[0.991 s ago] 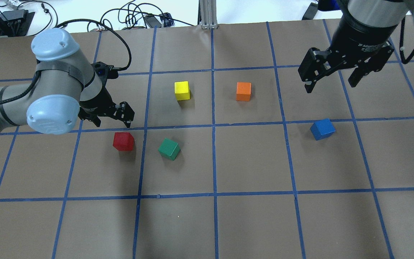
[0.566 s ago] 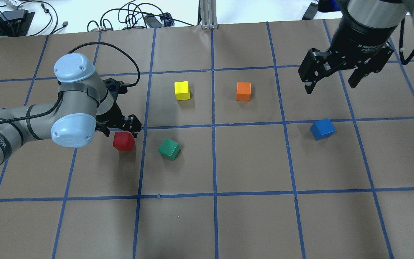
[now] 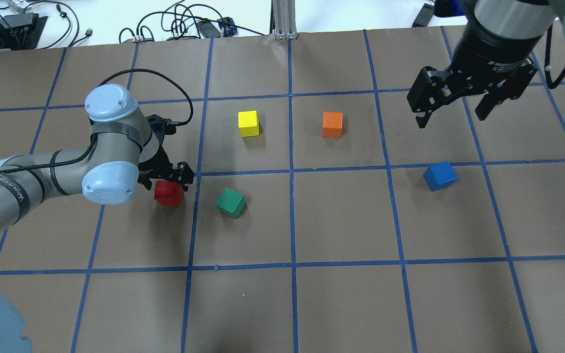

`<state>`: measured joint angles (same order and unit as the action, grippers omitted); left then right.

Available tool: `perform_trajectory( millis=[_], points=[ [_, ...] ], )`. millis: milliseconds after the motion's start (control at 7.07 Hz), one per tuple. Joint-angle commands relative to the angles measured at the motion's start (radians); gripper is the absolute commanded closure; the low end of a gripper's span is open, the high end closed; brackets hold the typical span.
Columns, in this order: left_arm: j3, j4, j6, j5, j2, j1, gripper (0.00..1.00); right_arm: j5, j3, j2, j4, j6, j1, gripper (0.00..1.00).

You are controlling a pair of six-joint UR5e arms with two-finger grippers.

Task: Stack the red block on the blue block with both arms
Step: 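Close the left gripper on the red cube and lift it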

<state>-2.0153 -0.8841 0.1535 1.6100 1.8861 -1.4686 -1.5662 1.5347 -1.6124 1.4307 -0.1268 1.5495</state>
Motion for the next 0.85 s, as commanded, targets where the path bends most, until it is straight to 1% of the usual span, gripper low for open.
perform_trajectory(
  millis=[0, 142, 283, 425, 566, 708],
  points=[
    [0.0, -0.006, -0.035, 0.002, 0.004, 0.001, 0.84, 0.0, -0.001, 0.0, 0.0, -0.001, -0.002, 0.0],
    [0.009, -0.013, -0.037, -0.001, 0.002, -0.007, 0.98, 0.0, -0.001, 0.0, 0.0, -0.001, -0.002, 0.0],
    [0.015, -0.025, -0.042, -0.007, -0.024, -0.01, 1.0, 0.0, -0.001, 0.0, 0.0, -0.001, 0.0, 0.0],
    [0.057, -0.07, -0.089, -0.007, -0.042, -0.018, 1.0, 0.0, -0.001, 0.0, 0.0, -0.001, -0.002, 0.0],
    [0.152, -0.204, -0.148, -0.031, -0.039, -0.033, 1.0, -0.002, -0.001, 0.0, 0.0, -0.001, -0.002, 0.0],
    [0.241, -0.295, -0.228, -0.082, -0.036, -0.102, 1.0, -0.002, -0.001, 0.0, 0.0, -0.001, -0.002, 0.0]
  ],
)
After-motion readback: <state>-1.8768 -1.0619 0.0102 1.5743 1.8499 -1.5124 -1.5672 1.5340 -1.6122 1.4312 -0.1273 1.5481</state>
